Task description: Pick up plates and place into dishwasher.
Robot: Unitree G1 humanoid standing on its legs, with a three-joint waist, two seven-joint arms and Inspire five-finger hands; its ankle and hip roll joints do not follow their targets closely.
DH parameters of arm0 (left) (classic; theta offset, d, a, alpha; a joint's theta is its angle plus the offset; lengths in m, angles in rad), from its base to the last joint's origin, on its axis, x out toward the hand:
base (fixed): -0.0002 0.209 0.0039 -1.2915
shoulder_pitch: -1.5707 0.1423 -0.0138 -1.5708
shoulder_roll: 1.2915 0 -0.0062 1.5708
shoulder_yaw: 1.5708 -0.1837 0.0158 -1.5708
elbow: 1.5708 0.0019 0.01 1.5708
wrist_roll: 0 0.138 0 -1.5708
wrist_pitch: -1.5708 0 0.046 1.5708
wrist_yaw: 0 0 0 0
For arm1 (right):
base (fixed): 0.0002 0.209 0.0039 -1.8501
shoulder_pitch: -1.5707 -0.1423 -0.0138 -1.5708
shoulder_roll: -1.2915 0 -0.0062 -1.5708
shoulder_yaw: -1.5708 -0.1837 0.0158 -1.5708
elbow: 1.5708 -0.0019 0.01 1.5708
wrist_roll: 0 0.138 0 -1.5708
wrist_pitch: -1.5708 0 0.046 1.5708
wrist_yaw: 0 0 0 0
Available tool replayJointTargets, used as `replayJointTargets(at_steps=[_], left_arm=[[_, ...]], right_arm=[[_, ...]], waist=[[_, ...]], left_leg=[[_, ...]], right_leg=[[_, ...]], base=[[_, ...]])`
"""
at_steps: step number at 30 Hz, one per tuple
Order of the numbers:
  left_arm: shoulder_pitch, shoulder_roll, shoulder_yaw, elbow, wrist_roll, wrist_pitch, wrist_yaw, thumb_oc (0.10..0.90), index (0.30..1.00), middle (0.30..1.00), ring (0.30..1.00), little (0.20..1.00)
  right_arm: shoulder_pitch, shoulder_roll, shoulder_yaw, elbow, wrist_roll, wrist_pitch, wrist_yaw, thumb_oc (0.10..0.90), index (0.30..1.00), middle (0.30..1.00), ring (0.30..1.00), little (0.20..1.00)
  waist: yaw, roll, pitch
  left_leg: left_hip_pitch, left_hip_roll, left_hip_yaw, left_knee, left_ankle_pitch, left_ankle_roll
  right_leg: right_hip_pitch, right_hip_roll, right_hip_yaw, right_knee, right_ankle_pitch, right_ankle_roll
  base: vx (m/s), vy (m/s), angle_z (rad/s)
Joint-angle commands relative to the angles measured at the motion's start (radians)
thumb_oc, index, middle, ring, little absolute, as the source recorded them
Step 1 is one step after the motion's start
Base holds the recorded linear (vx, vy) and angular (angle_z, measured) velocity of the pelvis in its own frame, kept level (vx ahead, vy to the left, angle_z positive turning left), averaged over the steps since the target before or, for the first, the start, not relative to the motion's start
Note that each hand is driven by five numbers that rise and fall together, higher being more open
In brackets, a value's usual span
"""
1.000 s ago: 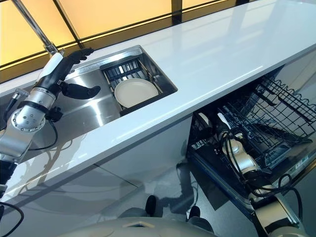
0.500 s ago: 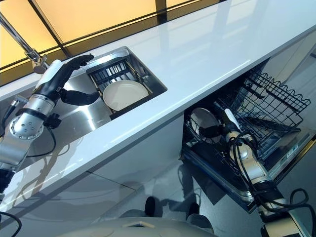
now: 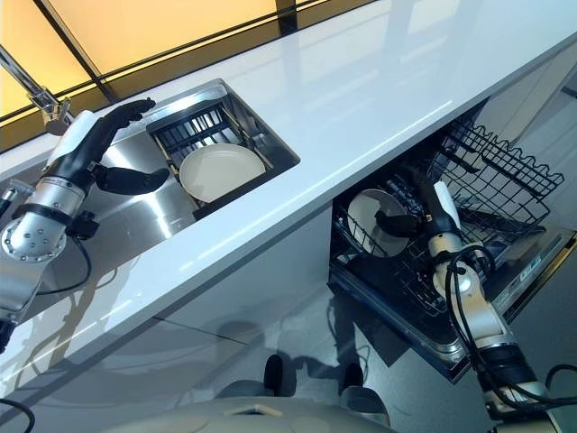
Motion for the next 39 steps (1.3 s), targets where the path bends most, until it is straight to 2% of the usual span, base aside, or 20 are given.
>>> replayJointTargets(at_steps=[1,6,10,14,21,26,32,39], left_arm=[[-0.058,0.076,0.148,-0.008,0.007,-0.021,0.052,0.800,0.900,0.900,0.900,0.900],[-0.079,0.122,0.150,0.009,0.013,0.025,0.029,0.800,0.900,0.900,0.900,0.900],[-0.112,0.162,0.150,0.041,-0.061,0.045,0.034,0.800,0.900,0.900,0.900,0.900],[-0.169,0.173,0.154,0.056,-0.211,0.079,0.056,0.800,0.900,0.900,0.900,0.900],[-0.264,0.148,0.110,0.127,-0.365,0.178,0.072,0.800,0.900,0.900,0.900,0.900],[-0.279,0.132,0.080,0.181,-0.348,0.206,0.051,0.800,0.900,0.900,0.900,0.900],[-0.323,0.142,0.028,0.244,-0.342,0.195,0.048,0.800,0.900,0.900,0.900,0.900],[-0.438,0.161,-0.056,0.344,-0.357,0.198,0.075,0.800,0.900,0.900,0.900,0.900]], right_arm=[[-0.054,-0.107,-0.072,-0.165,0.000,-0.155,-0.082,0.800,0.900,0.900,0.900,0.900],[-0.035,-0.143,-0.129,-0.230,-0.070,-0.172,-0.181,0.800,0.900,0.900,0.900,0.900],[-0.032,-0.173,-0.172,-0.265,-0.097,-0.190,-0.255,0.800,0.900,0.900,0.900,0.900],[-0.018,-0.187,-0.175,-0.256,-0.073,-0.150,-0.214,0.800,0.900,0.900,0.900,0.900],[-0.002,-0.205,-0.171,-0.241,-0.081,-0.145,-0.139,0.800,0.900,0.900,0.900,0.900],[-0.016,-0.213,-0.155,-0.244,-0.089,-0.152,-0.144,0.800,0.900,0.900,0.900,0.900],[-0.066,-0.247,-0.127,-0.231,-0.082,-0.145,-0.143,0.800,0.900,0.900,0.900,0.900],[-0.133,-0.275,-0.070,-0.219,-0.070,-0.151,-0.190,0.800,0.900,0.900,0.900,0.900]], waist=[[-0.040,-0.028,-0.078],[-0.055,-0.022,-0.076],[-0.065,-0.016,-0.074],[-0.078,-0.010,-0.073],[-0.103,-0.006,-0.044],[-0.116,-0.009,-0.007],[-0.127,-0.021,0.053],[-0.127,-0.048,0.113]], left_leg=[[0.045,-0.065,0.056,0.003,-0.095,0.024],[0.046,-0.065,0.066,0.003,-0.095,0.024],[0.046,-0.066,0.075,0.003,-0.096,0.026],[0.043,-0.066,0.082,0.003,-0.095,0.027],[0.031,-0.068,0.100,0.003,-0.092,0.033],[0.008,-0.070,0.120,0.003,-0.086,0.038],[-0.022,-0.070,0.139,0.003,-0.087,0.041],[-0.055,-0.064,0.154,0.003,-0.075,0.047]], right_leg=[[0.035,-0.007,0.024,0.005,-0.020,0.070],[0.032,-0.005,0.032,0.005,-0.018,0.075],[0.029,-0.002,0.043,0.005,-0.017,0.076],[0.022,-0.002,0.050,0.006,-0.016,0.078],[-0.001,-0.003,0.065,0.009,-0.007,0.079],[-0.035,-0.006,0.082,0.012,0.006,0.082],[-0.072,-0.011,0.097,0.015,0.012,0.089],[-0.113,-0.017,0.095,0.027,0.027,0.098]], base=[[0.00,0.004,-0.05],[0.00,0.009,-0.06],[0.01,0.031,-0.09],[0.03,0.064,-0.09],[0.04,0.089,-0.11],[-0.04,0.104,-0.18],[-0.08,0.086,-0.17],[-0.08,0.010,-0.05]])
